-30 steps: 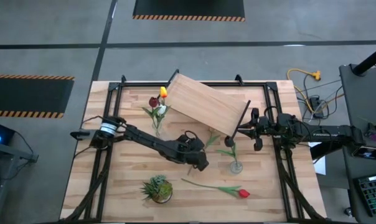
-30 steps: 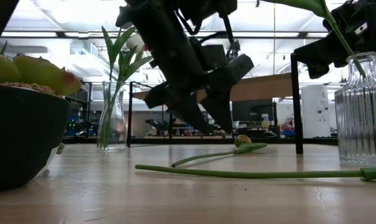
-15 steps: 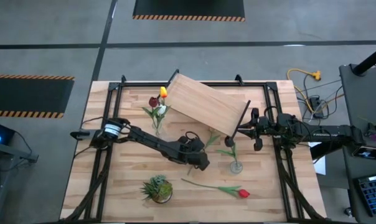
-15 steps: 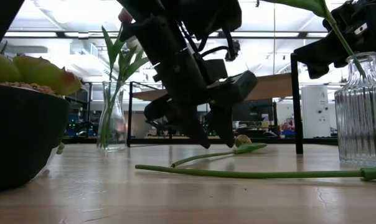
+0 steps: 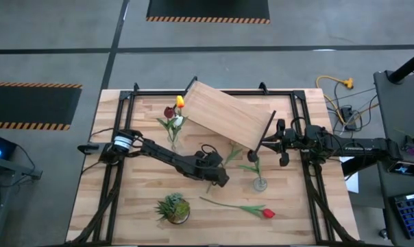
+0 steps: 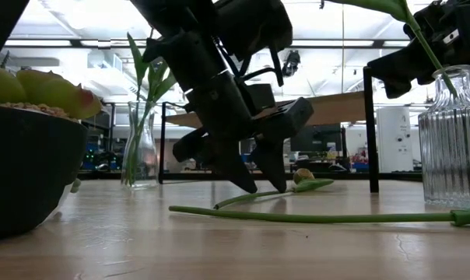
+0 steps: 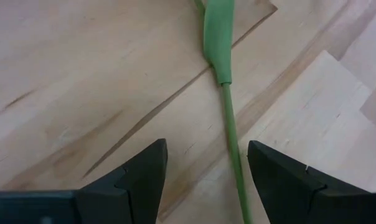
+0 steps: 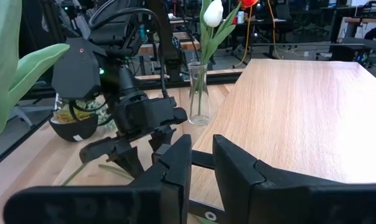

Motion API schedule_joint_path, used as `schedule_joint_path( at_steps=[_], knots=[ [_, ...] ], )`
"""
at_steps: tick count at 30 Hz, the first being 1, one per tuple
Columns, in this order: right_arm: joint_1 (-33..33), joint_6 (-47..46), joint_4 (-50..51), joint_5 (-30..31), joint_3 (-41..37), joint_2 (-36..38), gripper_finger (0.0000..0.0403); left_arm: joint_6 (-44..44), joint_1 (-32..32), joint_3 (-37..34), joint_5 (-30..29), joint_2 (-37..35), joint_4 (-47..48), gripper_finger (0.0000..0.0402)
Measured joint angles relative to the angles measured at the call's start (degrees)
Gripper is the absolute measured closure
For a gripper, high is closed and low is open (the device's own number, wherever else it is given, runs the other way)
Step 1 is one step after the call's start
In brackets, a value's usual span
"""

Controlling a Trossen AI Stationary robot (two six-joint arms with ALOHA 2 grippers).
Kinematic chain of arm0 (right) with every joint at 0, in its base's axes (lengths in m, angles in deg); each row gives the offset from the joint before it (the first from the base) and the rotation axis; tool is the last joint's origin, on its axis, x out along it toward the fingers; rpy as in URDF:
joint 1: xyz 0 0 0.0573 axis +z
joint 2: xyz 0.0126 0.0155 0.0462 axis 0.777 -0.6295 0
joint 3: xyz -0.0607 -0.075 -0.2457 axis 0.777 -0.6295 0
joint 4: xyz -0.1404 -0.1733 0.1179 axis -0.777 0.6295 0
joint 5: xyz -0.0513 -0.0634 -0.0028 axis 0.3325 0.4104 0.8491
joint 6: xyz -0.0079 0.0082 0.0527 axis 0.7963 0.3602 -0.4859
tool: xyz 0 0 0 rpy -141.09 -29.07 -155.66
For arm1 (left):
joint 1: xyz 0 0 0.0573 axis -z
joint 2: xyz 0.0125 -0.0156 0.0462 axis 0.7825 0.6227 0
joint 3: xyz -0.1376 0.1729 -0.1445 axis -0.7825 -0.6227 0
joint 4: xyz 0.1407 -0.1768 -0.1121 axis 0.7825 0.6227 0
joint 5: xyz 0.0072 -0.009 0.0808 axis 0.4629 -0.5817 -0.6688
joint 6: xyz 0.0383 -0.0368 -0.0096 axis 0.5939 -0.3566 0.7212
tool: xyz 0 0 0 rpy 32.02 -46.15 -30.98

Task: Pick and place flowers into a vace then onto a shelf
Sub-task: Put the pink tulip into the left transparent vase

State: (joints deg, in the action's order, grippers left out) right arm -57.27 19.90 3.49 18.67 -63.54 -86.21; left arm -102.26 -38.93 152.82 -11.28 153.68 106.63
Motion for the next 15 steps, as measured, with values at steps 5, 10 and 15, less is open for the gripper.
schedule_joint_path(
  at_steps=[5,10,15],
  knots=[
    [0.0,0.0,0.0,0.0,0.0,0.0,0.0339,0.0,0.0,0.0,0.3,0.0,0.2,0.021],
    [0.0,0.0,0.0,0.0,0.0,0.0,0.0343,0.1,-0.1,-0.1,0.4,0.0,0.6,0.0264],
    [0.0,0.6,0.0,0.0,0.0,0.0,0.0346,0.3,-0.2,-0.1,0.7,0.0,1.0,0.031]
  ],
)
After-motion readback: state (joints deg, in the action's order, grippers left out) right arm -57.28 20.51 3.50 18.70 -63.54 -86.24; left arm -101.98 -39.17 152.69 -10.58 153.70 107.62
